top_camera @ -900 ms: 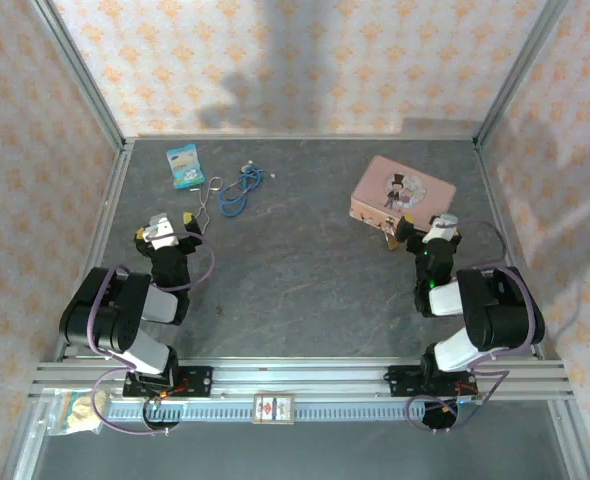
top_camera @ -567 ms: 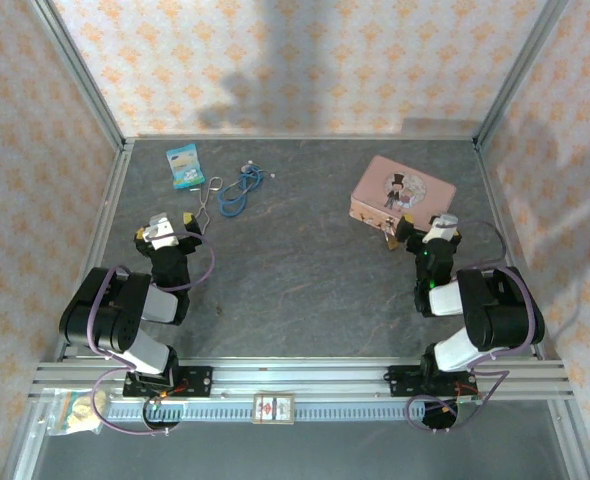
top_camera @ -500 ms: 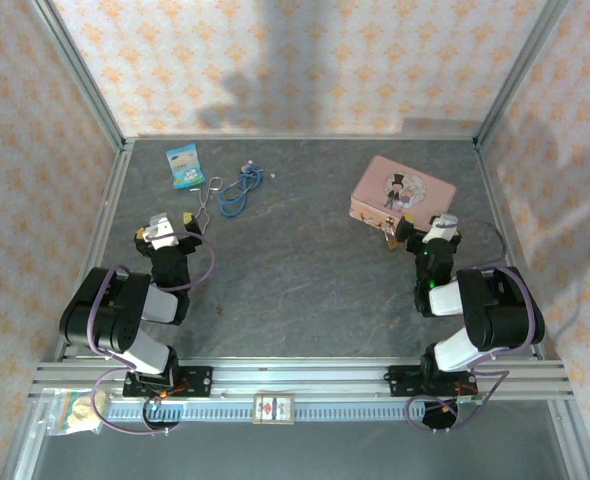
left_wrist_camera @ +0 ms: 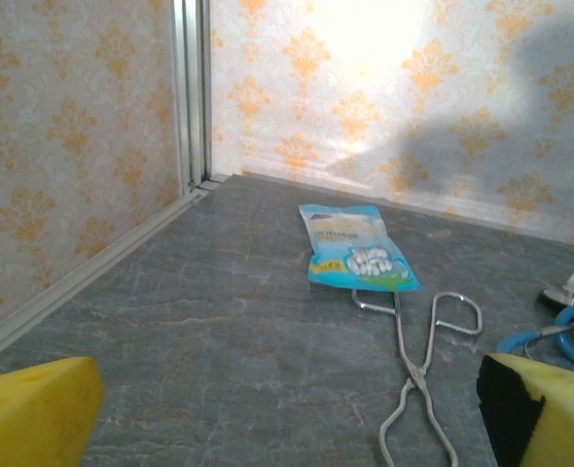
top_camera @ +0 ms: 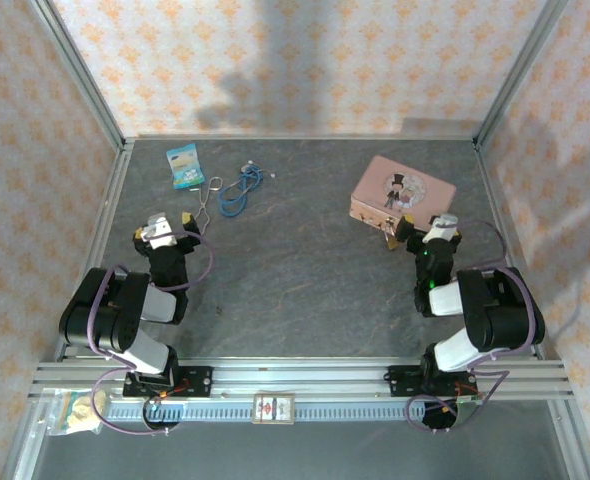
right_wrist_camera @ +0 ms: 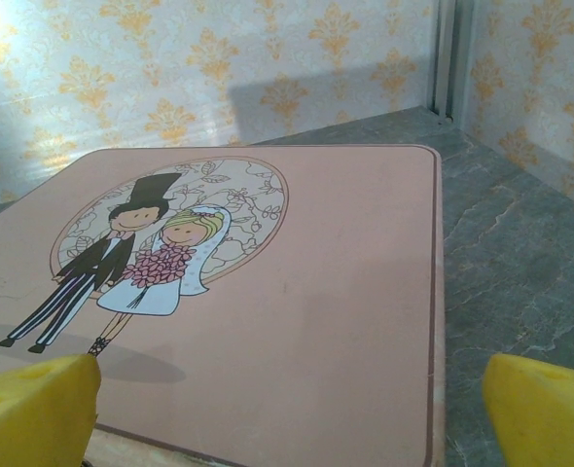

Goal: Unlock the padlock with the key

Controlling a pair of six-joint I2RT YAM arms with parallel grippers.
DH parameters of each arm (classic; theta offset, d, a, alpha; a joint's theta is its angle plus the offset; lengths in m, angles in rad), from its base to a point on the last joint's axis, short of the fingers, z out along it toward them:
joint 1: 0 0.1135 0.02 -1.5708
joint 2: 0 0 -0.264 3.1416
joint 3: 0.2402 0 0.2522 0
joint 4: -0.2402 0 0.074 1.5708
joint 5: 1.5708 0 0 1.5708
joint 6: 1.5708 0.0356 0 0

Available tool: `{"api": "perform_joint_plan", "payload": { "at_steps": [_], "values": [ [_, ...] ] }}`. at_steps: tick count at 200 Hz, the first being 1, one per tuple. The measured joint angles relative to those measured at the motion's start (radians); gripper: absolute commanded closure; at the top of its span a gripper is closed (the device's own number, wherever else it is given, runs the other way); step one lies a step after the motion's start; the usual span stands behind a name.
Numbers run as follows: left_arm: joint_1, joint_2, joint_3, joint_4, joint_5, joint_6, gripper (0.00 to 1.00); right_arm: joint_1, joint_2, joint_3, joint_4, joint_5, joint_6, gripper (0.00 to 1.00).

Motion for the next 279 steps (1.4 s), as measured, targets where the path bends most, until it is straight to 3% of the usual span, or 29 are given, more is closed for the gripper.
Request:
{"api": "perform_joint_plan", "payload": {
  "at_steps": [37, 57, 98, 134, 176, 219, 279],
  "values": [
    [-0.018, -0.183, 0.076, -0.228, -0.042, -0.013, 0.01, 0.014, -0.161, 0.08, -0.22, 0.053, 0.028, 0.0],
    [-0.019, -0.28, 0.155, -0.37, -0.052, -0.098, 0.01, 0.015, -0.221, 0.2, -0.396, 0.061, 0.093, 0.0],
    [-0.047, -0.37, 0.202, -0.559, 0.09, -0.366, 0.01, 0.01, -0.208, 0.43, -0.771, 0.042, 0.243, 0.0],
    [-0.132, -0.369, 0.205, -0.678, 0.192, -0.546, 0.01, -0.073, -0.135, 0.549, -0.986, -0.009, 0.31, 0.0],
    [-0.169, -0.401, 0.179, -0.731, 0.227, -0.666, 0.01, -0.154, -0.014, 0.632, -1.092, -0.098, 0.312, 0.01],
    [-0.169, -0.472, 0.147, -0.78, 0.199, -0.698, 0.01, -0.186, 0.09, 0.663, -1.114, -0.185, 0.282, 0.02],
    [-0.169, -0.568, 0.116, -0.79, 0.1, -0.696, 0.01, -0.185, 0.164, 0.709, -1.101, -0.347, 0.187, 0.19]
  ]
}}
